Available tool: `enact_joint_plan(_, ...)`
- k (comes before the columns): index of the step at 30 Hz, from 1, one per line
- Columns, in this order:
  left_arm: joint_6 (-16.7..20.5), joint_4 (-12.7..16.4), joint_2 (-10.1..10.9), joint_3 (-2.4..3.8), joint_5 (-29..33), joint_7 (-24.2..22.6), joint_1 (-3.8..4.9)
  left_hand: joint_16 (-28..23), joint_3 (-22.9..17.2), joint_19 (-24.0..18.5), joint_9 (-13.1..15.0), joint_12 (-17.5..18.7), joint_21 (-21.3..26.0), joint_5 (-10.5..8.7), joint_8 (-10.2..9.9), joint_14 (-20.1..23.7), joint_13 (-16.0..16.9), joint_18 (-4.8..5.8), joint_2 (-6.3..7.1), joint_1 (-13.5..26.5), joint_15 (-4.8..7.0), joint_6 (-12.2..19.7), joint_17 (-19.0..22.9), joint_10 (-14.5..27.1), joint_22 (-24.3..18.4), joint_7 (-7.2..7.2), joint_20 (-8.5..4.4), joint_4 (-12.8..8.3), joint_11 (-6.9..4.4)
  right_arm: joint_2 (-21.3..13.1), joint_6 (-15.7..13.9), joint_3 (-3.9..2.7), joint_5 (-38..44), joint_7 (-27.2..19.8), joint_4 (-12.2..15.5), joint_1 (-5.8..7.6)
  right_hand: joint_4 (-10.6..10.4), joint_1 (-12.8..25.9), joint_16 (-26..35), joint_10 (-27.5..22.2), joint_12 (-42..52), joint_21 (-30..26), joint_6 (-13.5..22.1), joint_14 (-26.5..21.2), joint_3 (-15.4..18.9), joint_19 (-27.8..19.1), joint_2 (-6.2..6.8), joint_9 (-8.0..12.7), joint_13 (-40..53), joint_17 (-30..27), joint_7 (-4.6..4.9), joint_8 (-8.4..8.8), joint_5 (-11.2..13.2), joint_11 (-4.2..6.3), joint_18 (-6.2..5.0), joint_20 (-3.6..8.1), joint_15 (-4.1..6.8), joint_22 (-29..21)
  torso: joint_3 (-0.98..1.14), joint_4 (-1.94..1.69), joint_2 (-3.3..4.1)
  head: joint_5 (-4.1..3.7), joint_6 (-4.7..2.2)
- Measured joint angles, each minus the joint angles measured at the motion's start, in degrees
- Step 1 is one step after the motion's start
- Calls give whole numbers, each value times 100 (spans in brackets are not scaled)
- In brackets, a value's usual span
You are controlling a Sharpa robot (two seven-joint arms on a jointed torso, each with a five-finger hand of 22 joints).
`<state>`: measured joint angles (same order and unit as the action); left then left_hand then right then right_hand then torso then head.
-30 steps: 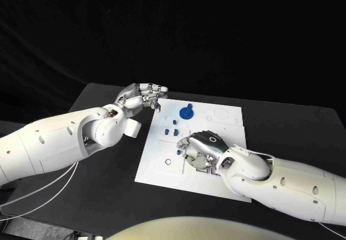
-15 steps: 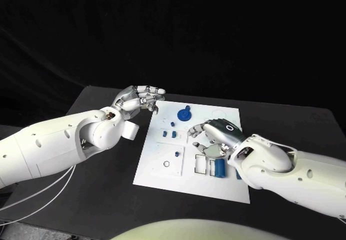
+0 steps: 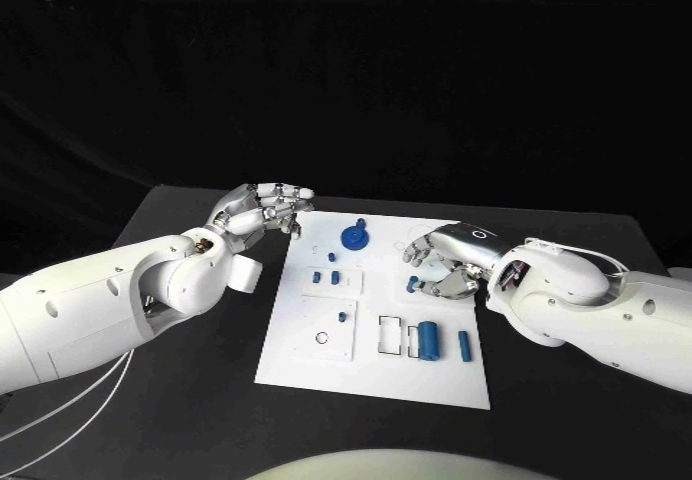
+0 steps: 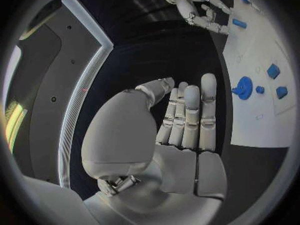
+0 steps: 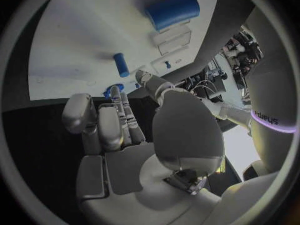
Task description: Assemble the parts on the task board
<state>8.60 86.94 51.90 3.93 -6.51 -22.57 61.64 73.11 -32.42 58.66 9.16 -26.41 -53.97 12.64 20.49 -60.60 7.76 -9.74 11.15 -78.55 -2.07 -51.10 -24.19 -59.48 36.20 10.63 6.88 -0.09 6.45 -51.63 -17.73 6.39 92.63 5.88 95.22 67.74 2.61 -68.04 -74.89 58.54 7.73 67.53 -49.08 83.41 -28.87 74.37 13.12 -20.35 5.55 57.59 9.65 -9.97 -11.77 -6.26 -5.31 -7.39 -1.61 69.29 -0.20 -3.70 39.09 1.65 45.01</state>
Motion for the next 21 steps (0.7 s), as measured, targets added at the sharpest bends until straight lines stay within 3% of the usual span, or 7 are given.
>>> enact_joint_plan(8,-1,-2,0,-1,-1,1,0,0,0,0,0,0,0,0,0,0,0,0,0,0,0,0,0,0,0,0,0,0,0,55,377,11,-7,-7,-84,-1,-17,-89,0,3,115,0,-82,0,42,23,-89,-27,0,-12,-38,-64,-10,3,0,22,0,31,7,-16,8,-38,-9)
enact_joint_plan(10,-1,-2,2,-1,-1,1,-1,0,0,0,0,0,0,0,0,0,0,0,0,0,0,0,0,0,0,0,0,0,0,79,417,14,-6,-7,-112,-5,-18,-183,0,51,189,31,-117,0,42,86,-183,-37,0,-13,-13,-87,-10,48,0,39,0,76,4,-17,8,-40,-3)
enact_joint_plan(14,-1,-2,6,-2,-1,1,-1,-18,0,0,1,0,0,0,1,0,1,0,0,0,0,0,0,7,0,0,0,0,-7,120,430,17,-4,7,-161,-16,-44,-351,-46,212,318,171,-286,21,-129,198,-351,-47,-15,93,-15,-131,330,22,0,31,21,204,1,-19,10,-40,2)
enact_joint_plan(21,-1,1,18,-2,-2,2,-1,-27,-16,0,7,0,0,0,28,0,5,0,0,0,0,0,5,21,-5,0,0,-16,-21,187,418,21,-4,21,-197,-50,-110,-376,-124,385,405,296,-414,41,-264,297,-376,-61,-23,225,-40,-181,426,62,1,48,41,335,0,-19,10,-27,13)
